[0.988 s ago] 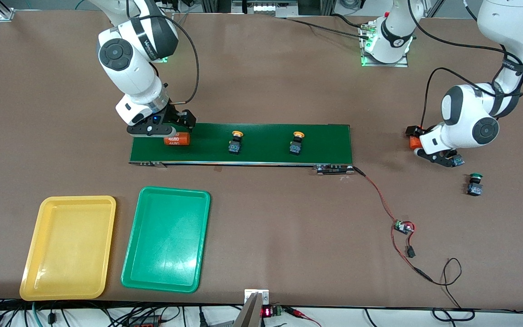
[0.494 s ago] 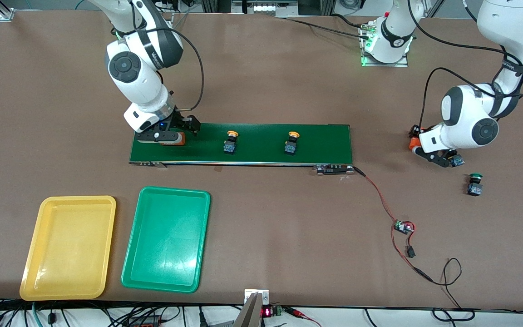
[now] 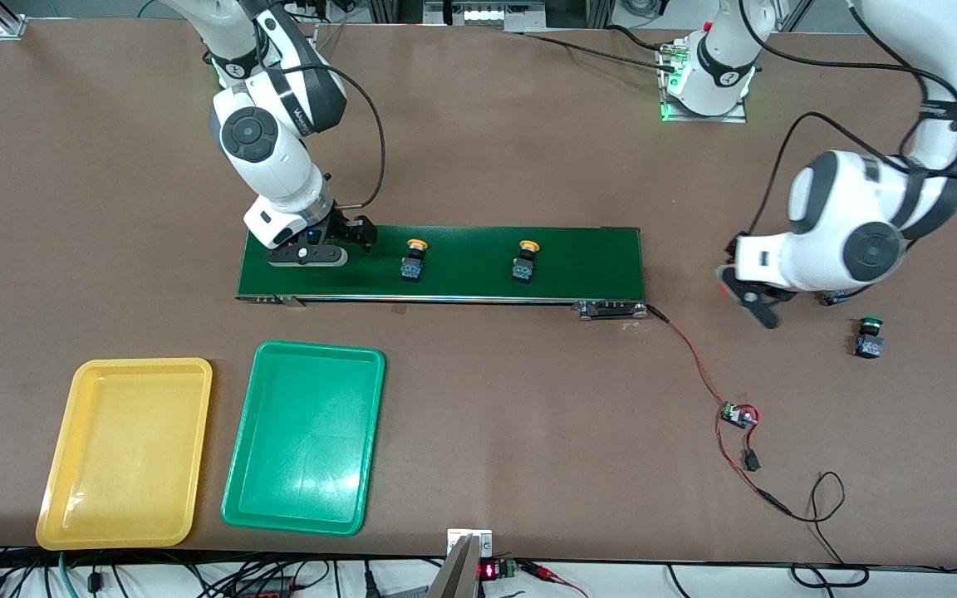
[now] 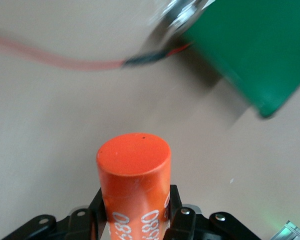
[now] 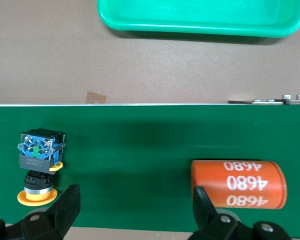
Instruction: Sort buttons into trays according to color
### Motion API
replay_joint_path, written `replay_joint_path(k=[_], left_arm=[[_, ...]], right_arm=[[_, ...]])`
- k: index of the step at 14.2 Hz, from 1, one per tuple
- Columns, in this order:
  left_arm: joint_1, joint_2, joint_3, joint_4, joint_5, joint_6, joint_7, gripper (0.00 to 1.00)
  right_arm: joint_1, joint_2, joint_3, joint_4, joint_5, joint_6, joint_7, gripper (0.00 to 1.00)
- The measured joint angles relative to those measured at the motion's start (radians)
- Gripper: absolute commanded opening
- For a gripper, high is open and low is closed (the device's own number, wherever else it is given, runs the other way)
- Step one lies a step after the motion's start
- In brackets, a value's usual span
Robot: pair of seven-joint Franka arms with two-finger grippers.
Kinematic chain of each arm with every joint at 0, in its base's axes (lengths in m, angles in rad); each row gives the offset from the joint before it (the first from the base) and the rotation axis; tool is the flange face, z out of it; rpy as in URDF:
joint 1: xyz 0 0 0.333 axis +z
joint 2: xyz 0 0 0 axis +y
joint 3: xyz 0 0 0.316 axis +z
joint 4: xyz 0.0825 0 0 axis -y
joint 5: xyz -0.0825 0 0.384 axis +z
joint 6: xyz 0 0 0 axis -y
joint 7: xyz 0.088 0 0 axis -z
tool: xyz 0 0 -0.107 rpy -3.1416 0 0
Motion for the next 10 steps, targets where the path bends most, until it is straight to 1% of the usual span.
replay_joint_path(k=[3,5,8,10], left_arm=[[-0.04,0.023,-0.08,0.008,0.0,0.008,0.022,0.16],[-0.076,0.044,-0.121,0.009,0.0,0.049,0.03,0.16],[-0.144,0.095,-0.152,0.009,0.0,0.141,0.064,0.16],[-0.169,0.131,-0.163,0.009,0.002,0.195,0.095,0.16]], right_arm=[[0.004,0.009,0.0,0.0,-0.003,0.003,0.002,1.0],[0.004,0.012,0.0,0.0,-0.003,0.004,0.002,1.0],[0.004,0.019,0.0,0.0,-0.004,0.013,0.002,1.0],[0.004,0.024,0.0,0.0,-0.005,0.017,0.002,1.0]])
